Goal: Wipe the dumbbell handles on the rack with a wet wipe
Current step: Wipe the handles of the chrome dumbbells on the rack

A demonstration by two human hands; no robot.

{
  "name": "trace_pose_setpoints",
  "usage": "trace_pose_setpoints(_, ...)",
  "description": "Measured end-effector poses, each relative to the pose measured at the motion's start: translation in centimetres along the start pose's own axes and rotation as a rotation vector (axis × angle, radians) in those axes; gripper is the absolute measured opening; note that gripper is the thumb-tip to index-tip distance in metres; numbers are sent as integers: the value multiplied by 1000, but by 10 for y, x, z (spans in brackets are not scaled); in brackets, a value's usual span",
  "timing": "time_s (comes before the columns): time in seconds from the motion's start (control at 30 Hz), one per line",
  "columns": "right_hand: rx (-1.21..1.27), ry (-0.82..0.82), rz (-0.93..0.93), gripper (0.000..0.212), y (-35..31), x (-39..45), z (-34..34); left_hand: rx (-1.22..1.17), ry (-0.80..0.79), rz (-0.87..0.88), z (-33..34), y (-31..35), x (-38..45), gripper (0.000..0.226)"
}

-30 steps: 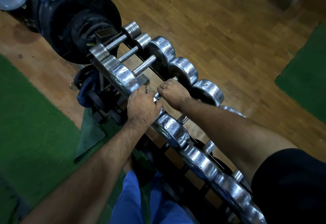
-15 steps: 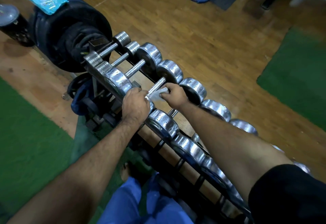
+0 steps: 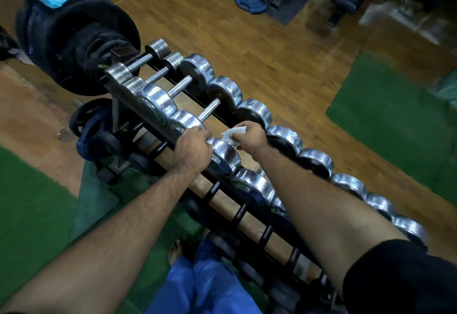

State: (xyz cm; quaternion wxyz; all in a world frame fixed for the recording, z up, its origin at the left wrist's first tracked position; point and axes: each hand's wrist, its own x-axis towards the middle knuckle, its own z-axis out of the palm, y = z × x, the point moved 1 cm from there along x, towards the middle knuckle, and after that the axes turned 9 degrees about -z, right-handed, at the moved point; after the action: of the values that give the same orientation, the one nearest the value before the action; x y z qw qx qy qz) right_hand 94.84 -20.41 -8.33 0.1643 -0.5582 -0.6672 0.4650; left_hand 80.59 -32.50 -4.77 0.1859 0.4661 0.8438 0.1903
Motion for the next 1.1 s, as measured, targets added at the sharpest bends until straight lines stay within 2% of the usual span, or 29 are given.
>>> trace_pose_setpoints(0.1,201,40,115,12,-4,-13,-4,-16,-28,-9,1,2,-11,37)
trace_pose_setpoints(0.23,488,-25,232,19,-3,-24,-10,-30,-47,-16,5,8,-18,37)
trace_pose_setpoints(0.33,503,-39,229,23,1,-22,-15,-55,-53,-38,14,9,-16,35)
trace_pose_setpoints(0.43,345,-59,141,20,13,-11,-21,-69,-57,-64,24,14,-12,33)
trace_pose_setpoints(0.53,31,-34,-25,10,23,6,-24,-47,-37,-90,32,22,-8,31)
trace_pose_setpoints(0.63,-297,-32,-231,11,22,20,-24,-34,0,-122,40,30,-5,29)
trace_pose_setpoints(0.77,-417,-53,-425,8,17,31,-18,-51,47,-163,53,35,-3,29)
trace_pose_setpoints(0.93,-682,-268,-778,24,28,33,-4,-53,110,-199,65,37,-7,27)
trace_pose_setpoints(1.1,-788,-432,-973,27,44,36,-12,-47,119,-238,68,43,-11,35)
